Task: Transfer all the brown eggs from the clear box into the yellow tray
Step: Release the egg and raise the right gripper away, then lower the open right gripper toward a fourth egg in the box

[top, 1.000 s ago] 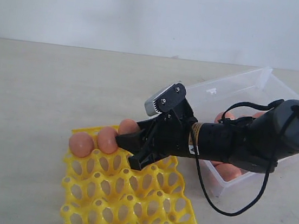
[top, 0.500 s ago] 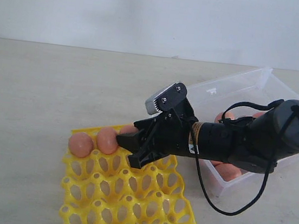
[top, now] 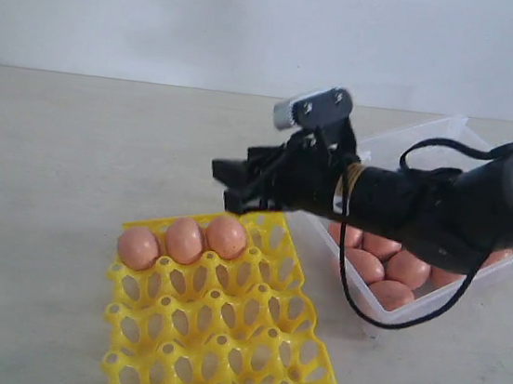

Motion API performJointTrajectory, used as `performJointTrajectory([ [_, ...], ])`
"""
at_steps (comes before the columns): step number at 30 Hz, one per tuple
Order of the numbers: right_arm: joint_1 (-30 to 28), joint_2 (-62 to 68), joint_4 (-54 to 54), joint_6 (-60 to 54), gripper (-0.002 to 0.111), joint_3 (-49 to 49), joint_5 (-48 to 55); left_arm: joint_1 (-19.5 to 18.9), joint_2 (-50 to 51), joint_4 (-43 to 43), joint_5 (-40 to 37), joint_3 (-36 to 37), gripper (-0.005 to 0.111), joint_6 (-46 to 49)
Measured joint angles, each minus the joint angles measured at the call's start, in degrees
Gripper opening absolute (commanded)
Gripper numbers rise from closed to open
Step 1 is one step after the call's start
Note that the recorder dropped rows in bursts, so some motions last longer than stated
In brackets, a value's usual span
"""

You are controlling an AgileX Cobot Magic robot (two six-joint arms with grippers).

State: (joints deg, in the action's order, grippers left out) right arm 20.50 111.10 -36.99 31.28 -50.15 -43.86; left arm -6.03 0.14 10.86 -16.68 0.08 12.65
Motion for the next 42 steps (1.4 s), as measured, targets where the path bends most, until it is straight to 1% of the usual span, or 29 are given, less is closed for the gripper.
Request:
performJointTrajectory([
  [2, 0.0, -3.21, 7.66, -2.3, 0.049, -0.09, 1.88, 0.0, 0.0, 0.0, 0.0, 0.0, 0.004, 0.0],
  [3, 0.0, -5.15, 11.96, -4.63, 0.046, -0.09, 3.52, 0.0, 0.0, 0.0, 0.0, 0.0, 0.004, 0.0],
  [4, 0.0, -7.21, 16.64, -7.86, 0.04, -0.09, 5.67, 0.0, 0.0, 0.0, 0.0, 0.0, 0.004, 0.0],
  [6, 0.0, -11.56, 26.12, -16.23, 0.024, -0.09, 10.9, 0.0, 0.0, 0.0, 0.0, 0.0, 0.004, 0.0],
  [8, -0.46, -15.59, 35.45, -26.25, 0.005, -0.09, 15.88, 0.0, 0.0, 0.0, 0.0, 0.0, 0.004, 0.0],
  [9, -0.97, -17.8, 40.23, -31.64, 0.0, -0.09, 18.6, 0.0, 0.0, 0.0, 0.0, 0.0, 0.004, 0.0],
  [12, -3.33, -23.54, 50.81, -44.41, 0.0, -0.09, 27.48, 0.0, 0.0, 0.0, 0.0, 0.0, 0.004, 0.0],
  [14, -5.33, -27.11, 54.14, -49.23, 0.0, -0.09, 35.69, 0.0, 0.0, 0.0, 0.0, 0.0, 0.004, 0.0],
  [16, -7.29, -29.69, 55.47, -50.94, 0.0, -0.09, 43.86, 0.0, 0.0, 0.0, 0.0, 0.0, 0.004, 0.0],
  [17, -8.47, -30.93, 55.64, -51.52, 0.0, -0.09, 50.03, 0.0, 0.0, 0.0, 0.0, 0.0, 0.004, 0.0],
  [21, -14.04, -32.12, 54.88, -51.8, 0.0, -0.09, 67.24, 0.0, 0.0, 0.0, 0.0, 0.0, 0.004, 0.0],
  [22, -15.4, -31.88, 53.61, -51.3, 0.0, -0.09, 70.58, 0.0, 0.0, 0.0, 0.0, 0.0, 0.004, 0.0],
  [23, -18.91, -31.16, 49.68, -48.44, 0.0, -0.09, 77.07, 0.0, 0.0, 0.0, 0.0, 0.0, 0.004, 0.0],
  [24, -20.69, -30.66, 47.07, -46.69, 0.0, -0.09, 79.11, 0.0, 0.0, 0.0, 0.0, 0.0, 0.004, 0.0],
  [25, -23.81, -29.77, 42.21, -43.42, 0.0, -0.09, 81.15, 0.0, 0.0, 0.0, 0.0, 0.0, 0.004, 0.0],
  [26, -25.41, -29.47, 40.06, -41.47, 0.0, -0.09, 81.27, 0.0, 0.0, 0.0, 0.0, 0.0, 0.004, 0.0],
  [27, -28.3, -29.11, 38.12, -38.03, 0.0, -0.32, 80.59, 0.0, 0.0, 0.0, 0.0, 0.0, 0.004, 0.0],
  [29, -30.26, -29.02, 36.99, -35.99, 0.0, -2.52, 77.52, 0.0, 0.0, 0.0, 0.0, 0.0, 0.004, 0.0],
  [31, -30.48, -27.83, 37.62, -35.47, 0.0, -6.88, 75.61, 0.0, 0.0, 0.0, 0.0, 0.0, 0.004, 0.0],
  [33, -30.37, -24.0, 44.48, -41.07, 0.0, -13.42, 78.59, 0.0, 0.0, 0.0, 0.0, 0.0, 0.004, 0.0],
  [35, -30.16, -18.61, 55.92, -52.24, 0.0, -19.86, 88.67, 0.0, 0.0, 0.0, 0.0, 0.0, 0.004, 0.0],
  [36, -30.16, -15.36, 61.13, -56.48, 0.0, -23.14, 95.96, 0.0, 0.0, 0.0, 0.0, 0.0, 0.004, 0.0],
  [37, -30.02, -13.21, 63.43, -58.87, 0.0, -25.64, 100.83, 0.0, 0.0, 0.0, 0.0, 0.0, 0.004, 0.0],
  [38, -29.9, -10.89, 64.5, -60.03, 0.0, -27.91, 105.93, 0.0, 0.0, 0.0, 0.0, 0.0, 0.004, 0.0],
  [40, -29.81, -9.16, 63.79, -60.22, 0.0, -29.6, 109.06, 0.0, 0.0, 0.0, 0.0, 0.0, 0.004, 0.0],
  [42, -29.81, -8.62, 61.88, -60.22, 0.0, -30.27, 109.84, 0.0, 0.0, 0.0, 0.0, 0.0, 0.004, 0.0],
])
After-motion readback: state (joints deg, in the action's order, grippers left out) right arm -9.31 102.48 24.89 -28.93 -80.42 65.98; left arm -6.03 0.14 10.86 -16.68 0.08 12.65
